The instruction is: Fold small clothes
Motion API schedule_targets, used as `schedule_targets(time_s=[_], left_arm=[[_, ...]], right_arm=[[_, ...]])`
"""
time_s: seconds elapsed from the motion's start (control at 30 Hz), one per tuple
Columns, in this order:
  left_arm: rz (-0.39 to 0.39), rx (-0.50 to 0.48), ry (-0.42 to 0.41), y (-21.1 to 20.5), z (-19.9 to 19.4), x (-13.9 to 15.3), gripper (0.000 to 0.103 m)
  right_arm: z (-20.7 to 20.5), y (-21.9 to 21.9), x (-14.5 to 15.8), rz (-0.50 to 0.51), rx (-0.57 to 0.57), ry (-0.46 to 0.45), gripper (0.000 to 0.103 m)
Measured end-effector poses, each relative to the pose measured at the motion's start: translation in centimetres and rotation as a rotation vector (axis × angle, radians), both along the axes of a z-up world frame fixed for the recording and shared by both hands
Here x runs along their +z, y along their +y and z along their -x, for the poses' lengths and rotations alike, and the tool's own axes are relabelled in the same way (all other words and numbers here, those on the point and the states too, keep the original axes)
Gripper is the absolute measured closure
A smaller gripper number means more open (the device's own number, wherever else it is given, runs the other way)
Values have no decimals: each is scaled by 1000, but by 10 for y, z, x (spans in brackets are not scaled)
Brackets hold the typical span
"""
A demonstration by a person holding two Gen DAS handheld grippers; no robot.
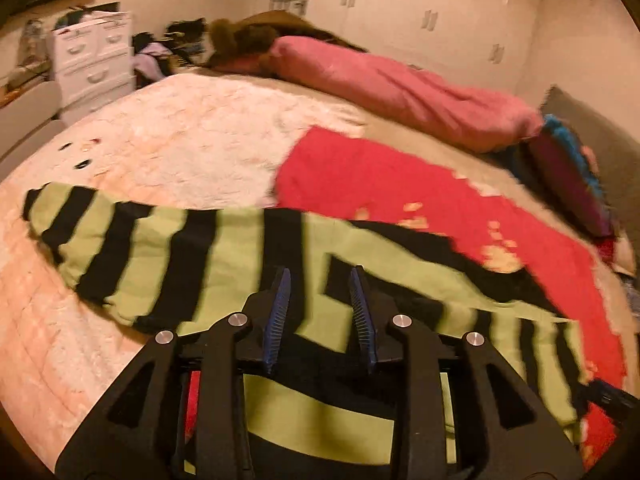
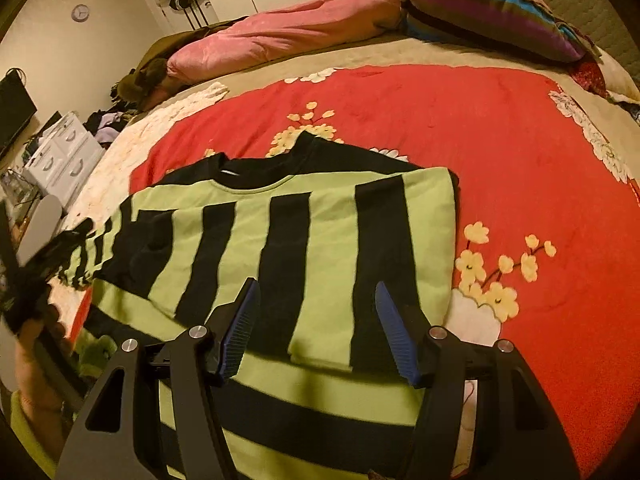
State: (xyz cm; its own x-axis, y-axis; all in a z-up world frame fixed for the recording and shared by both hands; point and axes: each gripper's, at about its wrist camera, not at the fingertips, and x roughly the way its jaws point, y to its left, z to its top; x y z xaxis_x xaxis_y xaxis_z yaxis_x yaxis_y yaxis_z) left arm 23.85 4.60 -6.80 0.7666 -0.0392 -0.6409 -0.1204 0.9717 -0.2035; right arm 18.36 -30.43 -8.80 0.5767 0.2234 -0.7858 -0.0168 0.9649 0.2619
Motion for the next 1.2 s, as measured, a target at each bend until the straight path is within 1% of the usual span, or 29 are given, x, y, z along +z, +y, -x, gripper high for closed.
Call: schedule_targets(time_s=[0.03, 0.07, 0.1, 0.13, 0.17, 0.2, 0.27, 0.37, 0.5, 0.57, 0.63, 0.7, 0.77, 0.8, 0.9, 0.93, 0.97, 1.0, 1.07, 1.2], left_arm=[[3, -33, -13, -7, 2, 3, 76], [0, -92, -26, -21, 3, 6, 69], [-2, -135, -28, -31, 3, 6, 66], [-2, -192, -14, -46, 3, 3, 62], [-4, -220, 2, -54, 3, -1, 60], [-15, -258, 36, -65, 1, -8, 59], [-51, -290, 104, -79, -3, -24, 54], [-100, -280, 194, -86, -8, -46, 46], [-132, -273, 213, -82, -11, -57, 45], [-131, -272, 216, -82, -11, -59, 45], [-126, -273, 205, -81, -11, -56, 43], [-111, -267, 181, -79, -9, -49, 40], [-88, -254, 149, -74, -8, -40, 35], [-83, -245, 139, -73, -8, -37, 35], [-73, -218, 121, -65, -8, -29, 32], [-67, -206, 116, -62, -8, -26, 30], [-58, -191, 112, -58, -8, -23, 27], [-49, -178, 106, -55, -7, -20, 25], [-42, -151, 95, -47, -5, -14, 17], [-14, -99, 86, -28, 0, 0, 11]], right_arm=[[-2, -1, -1, -1, -3, 1, 44], [-3, -1, -2, -1, -4, 2, 44], [-4, -1, -3, 4, -5, 4, 44], [-5, -2, -4, 9, -5, 6, 44], [-6, -2, -4, 10, -5, 9, 44], [-7, -2, -7, 11, -5, 16, 44], [-10, -3, -11, 18, -7, 32, 44], [-14, -4, -21, 17, -14, 65, 44], [-18, -8, -43, -7, -29, 136, 42], [-18, -7, -46, -4, -28, 139, 42], [-17, -5, -44, -3, -28, 133, 42], [-16, -8, -39, -31, -38, 122, 41], [-15, -8, -34, -44, -40, 109, 41], [-14, -7, -30, -42, -39, 99, 41], [-13, -5, -20, -50, -35, 78, 41], [-12, -4, -17, -49, -31, 74, 40], [-12, -1, -12, -48, -28, 66, 26], [-12, 0, -9, -50, -31, 55, 15], [-12, 2, 0, -57, -31, 32, 15], [-13, 17, 14, -58, -6, 14, 15]])
